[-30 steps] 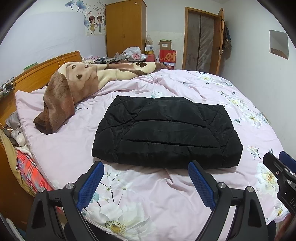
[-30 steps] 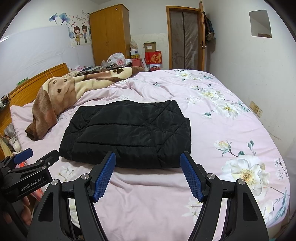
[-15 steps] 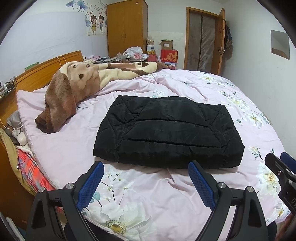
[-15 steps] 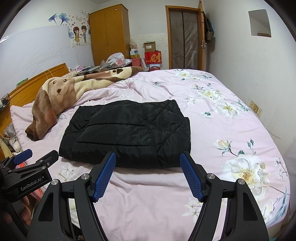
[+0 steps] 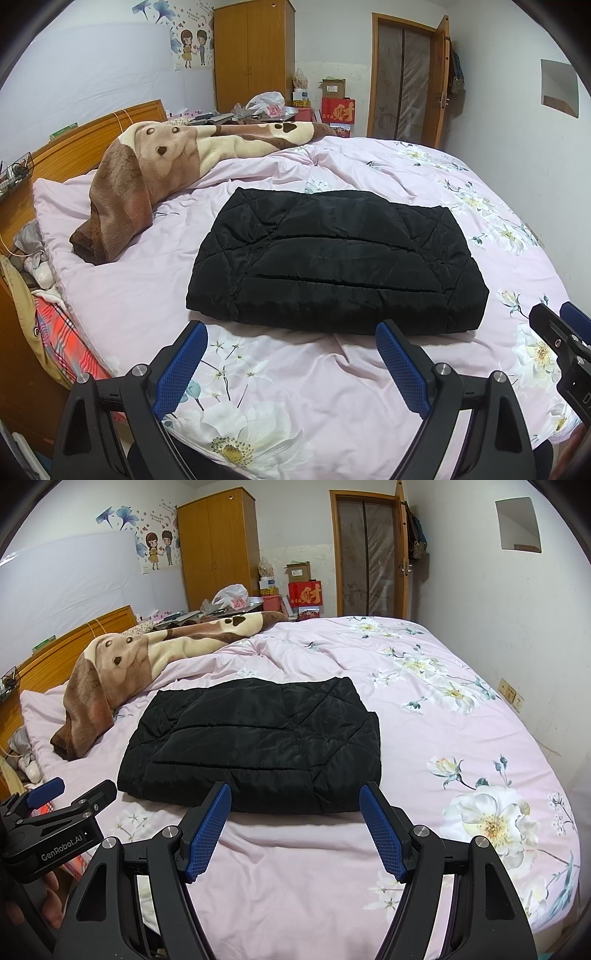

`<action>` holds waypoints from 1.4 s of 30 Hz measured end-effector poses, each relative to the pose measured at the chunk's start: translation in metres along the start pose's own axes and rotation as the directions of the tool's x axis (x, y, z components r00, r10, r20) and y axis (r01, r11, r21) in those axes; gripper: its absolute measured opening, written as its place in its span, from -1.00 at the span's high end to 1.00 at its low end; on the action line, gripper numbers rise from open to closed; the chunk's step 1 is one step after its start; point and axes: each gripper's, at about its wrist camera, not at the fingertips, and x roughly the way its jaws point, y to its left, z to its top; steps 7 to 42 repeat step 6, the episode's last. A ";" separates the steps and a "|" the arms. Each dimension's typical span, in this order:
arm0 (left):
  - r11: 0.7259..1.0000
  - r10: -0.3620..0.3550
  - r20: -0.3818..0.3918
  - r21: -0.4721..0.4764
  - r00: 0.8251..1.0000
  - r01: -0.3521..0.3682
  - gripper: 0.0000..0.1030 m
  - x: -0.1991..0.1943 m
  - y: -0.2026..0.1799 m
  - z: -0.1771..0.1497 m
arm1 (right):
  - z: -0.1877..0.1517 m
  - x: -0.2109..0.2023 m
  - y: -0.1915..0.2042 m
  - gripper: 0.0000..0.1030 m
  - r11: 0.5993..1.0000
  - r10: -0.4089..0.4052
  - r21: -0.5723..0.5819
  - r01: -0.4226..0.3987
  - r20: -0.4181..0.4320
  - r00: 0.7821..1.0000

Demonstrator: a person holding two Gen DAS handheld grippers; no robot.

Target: Fold large clothes

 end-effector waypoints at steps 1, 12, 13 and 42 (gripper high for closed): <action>1.000 -0.001 -0.001 0.000 1.000 0.001 -0.80 0.000 0.000 0.000 | 0.000 0.000 0.000 -0.40 1.000 0.000 0.000 0.000 -0.001 1.000; 1.000 -0.001 -0.002 0.002 1.000 0.001 -0.80 0.000 0.000 0.000 | 0.000 0.000 0.000 -0.40 1.000 -0.001 0.000 0.001 -0.001 1.000; 1.000 -0.001 -0.002 0.002 1.000 0.001 -0.80 0.000 0.000 0.000 | 0.000 0.000 0.000 -0.40 1.000 -0.001 0.000 0.001 -0.001 1.000; 1.000 -0.001 -0.002 0.002 1.000 0.001 -0.80 0.000 0.000 0.000 | 0.000 0.000 0.000 -0.40 1.000 -0.001 0.000 0.001 -0.001 1.000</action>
